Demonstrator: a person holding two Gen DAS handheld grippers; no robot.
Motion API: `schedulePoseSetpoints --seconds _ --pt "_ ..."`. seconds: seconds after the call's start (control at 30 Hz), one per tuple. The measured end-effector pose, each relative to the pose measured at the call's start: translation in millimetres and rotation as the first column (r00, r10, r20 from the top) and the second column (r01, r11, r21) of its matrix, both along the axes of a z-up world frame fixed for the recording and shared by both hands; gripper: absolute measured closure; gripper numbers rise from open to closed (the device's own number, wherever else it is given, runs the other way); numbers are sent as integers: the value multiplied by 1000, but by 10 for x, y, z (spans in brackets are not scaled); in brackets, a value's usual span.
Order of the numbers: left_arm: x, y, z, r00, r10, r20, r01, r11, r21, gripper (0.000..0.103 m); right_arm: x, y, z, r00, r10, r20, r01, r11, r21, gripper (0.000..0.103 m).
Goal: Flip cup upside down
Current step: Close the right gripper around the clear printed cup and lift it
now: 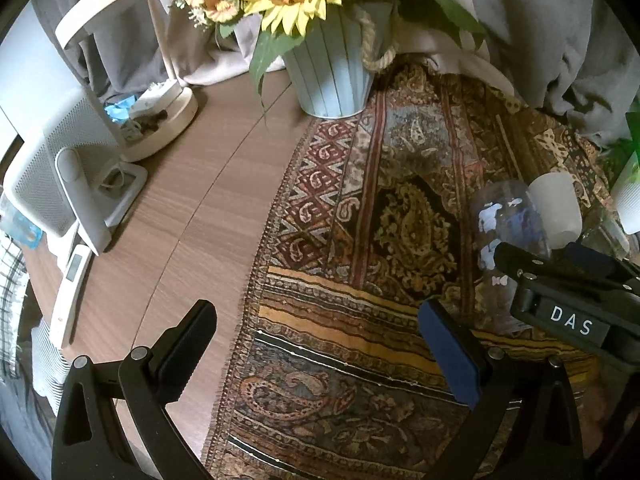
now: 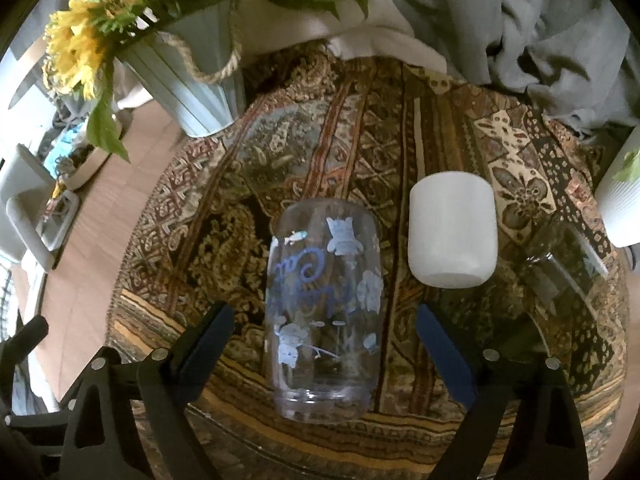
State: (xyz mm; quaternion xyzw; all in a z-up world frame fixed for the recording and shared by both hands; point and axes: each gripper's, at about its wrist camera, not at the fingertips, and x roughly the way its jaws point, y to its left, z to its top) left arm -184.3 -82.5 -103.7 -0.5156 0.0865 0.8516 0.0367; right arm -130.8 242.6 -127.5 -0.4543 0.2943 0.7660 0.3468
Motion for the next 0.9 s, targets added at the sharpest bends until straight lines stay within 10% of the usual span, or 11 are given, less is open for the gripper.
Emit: schedulePoseSetpoints --seconds 0.9 --pt "85 61 -9 1000 -22 -10 21 1000 -15 0 73 -25 -151 1000 -7 2 7 1000 -24 32"
